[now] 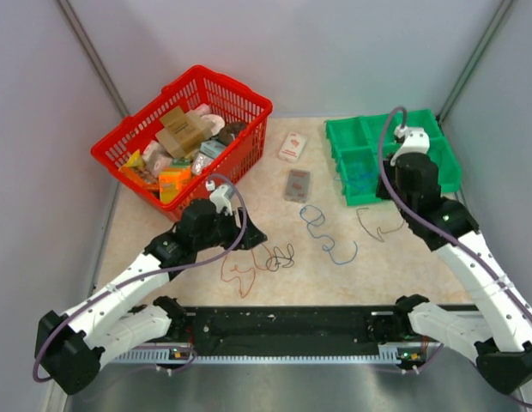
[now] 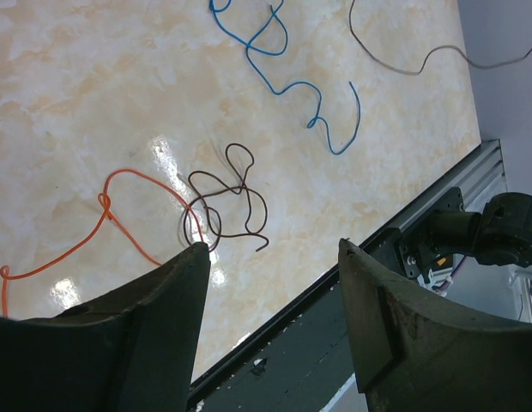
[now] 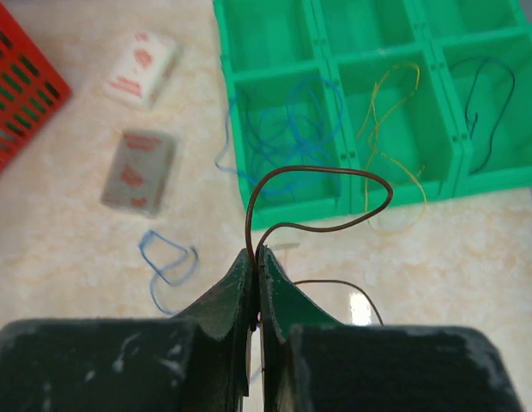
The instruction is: Untangle the cables
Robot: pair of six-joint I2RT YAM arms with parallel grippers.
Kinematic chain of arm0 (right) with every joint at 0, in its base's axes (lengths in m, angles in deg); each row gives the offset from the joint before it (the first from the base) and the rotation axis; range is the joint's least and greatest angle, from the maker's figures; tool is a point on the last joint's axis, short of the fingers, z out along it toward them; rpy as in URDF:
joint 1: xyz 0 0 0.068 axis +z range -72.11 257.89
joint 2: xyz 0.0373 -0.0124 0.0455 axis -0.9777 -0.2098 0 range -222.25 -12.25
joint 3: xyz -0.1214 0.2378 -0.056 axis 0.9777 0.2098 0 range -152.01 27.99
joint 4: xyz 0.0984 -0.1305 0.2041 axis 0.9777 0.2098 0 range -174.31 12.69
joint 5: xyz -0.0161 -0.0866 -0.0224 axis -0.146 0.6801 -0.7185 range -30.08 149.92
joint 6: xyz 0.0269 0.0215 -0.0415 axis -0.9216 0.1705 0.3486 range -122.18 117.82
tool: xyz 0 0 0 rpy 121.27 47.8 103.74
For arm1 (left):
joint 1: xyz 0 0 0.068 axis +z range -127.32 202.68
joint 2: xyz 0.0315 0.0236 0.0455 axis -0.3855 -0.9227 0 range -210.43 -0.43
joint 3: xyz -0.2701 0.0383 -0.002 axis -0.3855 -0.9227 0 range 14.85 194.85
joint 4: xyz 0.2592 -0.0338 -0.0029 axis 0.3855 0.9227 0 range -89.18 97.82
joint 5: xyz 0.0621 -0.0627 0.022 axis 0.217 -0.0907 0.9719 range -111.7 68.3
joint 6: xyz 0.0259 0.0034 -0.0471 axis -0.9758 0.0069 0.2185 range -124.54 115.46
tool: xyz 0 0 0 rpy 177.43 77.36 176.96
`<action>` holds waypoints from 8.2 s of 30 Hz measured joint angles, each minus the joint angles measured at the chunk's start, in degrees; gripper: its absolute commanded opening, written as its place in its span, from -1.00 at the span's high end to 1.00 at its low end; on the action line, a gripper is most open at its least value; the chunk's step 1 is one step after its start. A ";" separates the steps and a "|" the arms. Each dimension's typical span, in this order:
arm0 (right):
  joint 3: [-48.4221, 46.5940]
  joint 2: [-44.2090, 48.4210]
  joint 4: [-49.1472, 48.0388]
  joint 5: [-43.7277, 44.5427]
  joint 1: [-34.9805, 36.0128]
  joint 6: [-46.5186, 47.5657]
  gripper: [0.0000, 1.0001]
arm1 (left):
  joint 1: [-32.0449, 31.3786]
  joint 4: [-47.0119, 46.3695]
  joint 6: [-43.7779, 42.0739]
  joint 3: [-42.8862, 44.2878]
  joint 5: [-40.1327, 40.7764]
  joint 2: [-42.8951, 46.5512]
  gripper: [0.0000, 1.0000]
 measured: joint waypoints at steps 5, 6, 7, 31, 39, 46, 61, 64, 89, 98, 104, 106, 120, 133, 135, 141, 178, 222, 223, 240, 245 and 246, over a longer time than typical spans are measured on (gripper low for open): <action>-16.72 -9.01 -1.44 -3.26 -2.62 -0.72 1.00 | -0.66 0.00 0.17 0.00 0.00 0.11 -0.37; -21.09 -11.32 -2.64 -3.72 -3.56 -0.70 1.00 | -0.79 0.07 0.20 0.00 -0.02 0.20 -0.38; -25.33 -13.60 -3.67 -4.13 -4.68 -0.68 1.00 | -0.98 0.20 0.22 0.00 -0.04 0.44 -0.39; -73.79 -47.23 -21.05 -18.97 -13.81 -0.72 1.00 | -1.81 1.18 0.81 0.35 -1.22 -1.16 -0.40; -72.35 -51.78 -27.36 -20.41 -15.82 -1.18 1.00 | -1.84 1.62 1.03 0.94 -1.16 -0.81 -0.40; -63.28 -56.24 -29.88 -21.55 -15.82 -1.16 1.00 | -1.84 2.32 1.27 0.94 -0.94 0.13 -0.40; -68.91 -58.21 -29.53 -22.58 -15.82 -0.87 1.00 | -1.84 2.62 1.27 0.94 -0.76 0.17 -0.40; -71.23 -58.01 -30.25 -22.56 -15.82 -0.55 1.00 | -1.84 2.62 1.27 0.94 -0.76 0.17 -0.40; -53.31 -59.23 -33.31 -24.13 -15.82 -3.61 1.00 | -1.84 2.67 1.22 0.96 -0.37 -0.48 -0.46; -43.39 -59.21 -31.80 -20.46 -15.85 -0.20 1.00 | -1.84 4.52 -0.09 3.21 0.35 -0.48 -0.66; -43.28 -60.26 -26.97 -15.30 -15.85 6.71 1.00 | -1.84 5.95 -1.49 5.81 1.70 -0.44 -0.69; -46.69 -63.36 -22.95 -15.15 -15.85 8.44 1.00 | -1.84 5.99 -1.64 5.86 1.86 -0.44 -0.70; -67.23 -83.54 -1.05 -17.88 -15.82 8.81 -0.44 | -1.84 6.71 -1.55 5.88 1.79 -0.48 -0.75; -28.61 -40.92 5.99 -11.52 -1.16 0.70 -0.78 | -1.90 6.56 -1.36 5.86 0.15 -1.70 -0.76; -18.71 -34.27 3.78 -11.74 5.22 -0.31 -0.77 | -1.90 6.58 -1.42 5.86 -0.07 -1.64 -0.76; 6.34 -28.24 -3.06 -16.11 11.52 -6.29 -0.49 | -1.97 6.60 -1.51 5.20 -0.15 -0.02 -0.74; 2.40 -14.16 -13.31 -12.46 8.09 -7.08 1.00 | -2.21 6.58 1.73 2.54 0.02 3.02 -0.71; -32.74 -62.34 -11.08 -12.68 -17.11 7.41 0.47 | -2.25 6.75 0.22 2.32 0.79 2.27 -0.75; -32.37 -62.27 -10.93 -12.17 -16.22 7.43 0.26 | -2.25 6.78 0.35 2.10 1.44 2.25 -0.77; 1.73 -26.82 -13.88 -27.93 8.94 -2.29 -0.68 | -2.27 11.78 4.28 -1.95 9.60 -2.19 -0.63; 15.41 -30.12 -21.16 -36.17 17.18 -4.66 -0.72 | -2.34 11.87 6.29 -5.86 9.73 0.26 -0.61; 16.44 -31.43 -22.16 -36.46 18.27 -4.83 -0.72 | -2.36 11.96 6.75 -6.54 9.73 1.20 -0.61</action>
